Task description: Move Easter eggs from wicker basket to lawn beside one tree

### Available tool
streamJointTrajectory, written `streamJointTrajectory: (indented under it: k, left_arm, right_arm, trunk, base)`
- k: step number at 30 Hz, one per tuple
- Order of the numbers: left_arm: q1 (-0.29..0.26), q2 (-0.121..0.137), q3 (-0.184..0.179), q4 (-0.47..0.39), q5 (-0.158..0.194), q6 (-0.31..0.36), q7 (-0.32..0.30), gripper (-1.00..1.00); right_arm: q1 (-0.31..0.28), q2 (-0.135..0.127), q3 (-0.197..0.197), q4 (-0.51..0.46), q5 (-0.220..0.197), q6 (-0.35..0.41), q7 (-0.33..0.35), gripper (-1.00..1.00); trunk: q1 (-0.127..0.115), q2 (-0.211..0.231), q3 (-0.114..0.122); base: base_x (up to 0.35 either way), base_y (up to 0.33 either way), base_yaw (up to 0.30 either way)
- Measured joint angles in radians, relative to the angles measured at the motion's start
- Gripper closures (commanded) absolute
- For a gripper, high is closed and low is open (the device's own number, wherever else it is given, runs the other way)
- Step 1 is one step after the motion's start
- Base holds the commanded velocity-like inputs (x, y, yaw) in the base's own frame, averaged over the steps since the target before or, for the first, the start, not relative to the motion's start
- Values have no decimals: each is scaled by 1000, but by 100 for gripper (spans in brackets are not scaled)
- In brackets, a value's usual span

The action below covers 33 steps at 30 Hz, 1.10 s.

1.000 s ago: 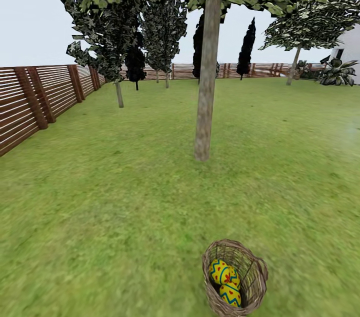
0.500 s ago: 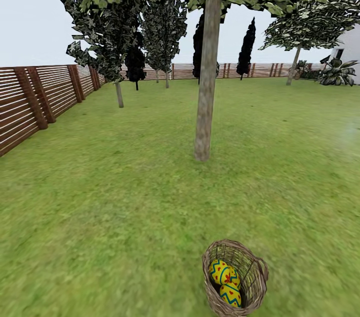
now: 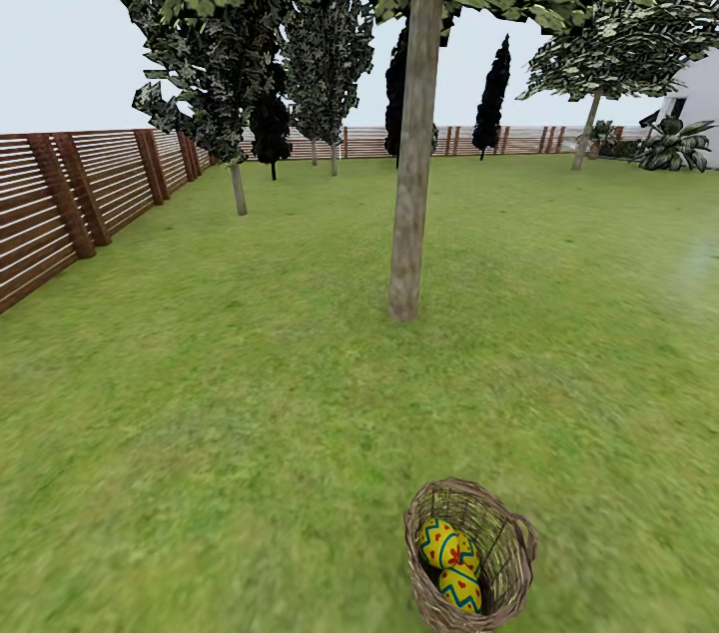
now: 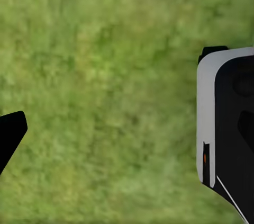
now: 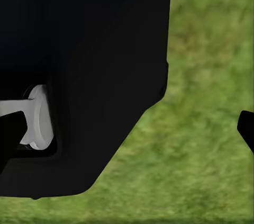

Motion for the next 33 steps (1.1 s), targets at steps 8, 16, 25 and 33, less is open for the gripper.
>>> streamJointTrajectory:
  k: [8, 16, 25, 33]
  left_arm:
    - [1, 1, 3, -78, 3, 0, -8, -100]
    - [10, 34, 11, -314, 8, 26, -19, -100]
    - [22, 87, 28, -550, 15, 161, -34, -100]
    - [29, 96, 94, -593, 18, 190, -77, -100]
  right_arm:
    - [0, 3, -4, -2, -1, -1, 0, -100]
    - [0, 3, -4, -1, -3, 0, 0, -100]
    - [0, 11, 1, -2, -5, -1, 0, -100]
    - [0, 14, 1, -2, -5, 0, 0, -100]
  trunk:
    - [0, 0, 0]
    - [0, 0, 0]
    - [0, 0, 0]
    - [0, 0, 0]
  base:
    - [0, 0, 0]
    - [0, 0, 0]
    - [0, 0, 0]
    - [0, 0, 0]
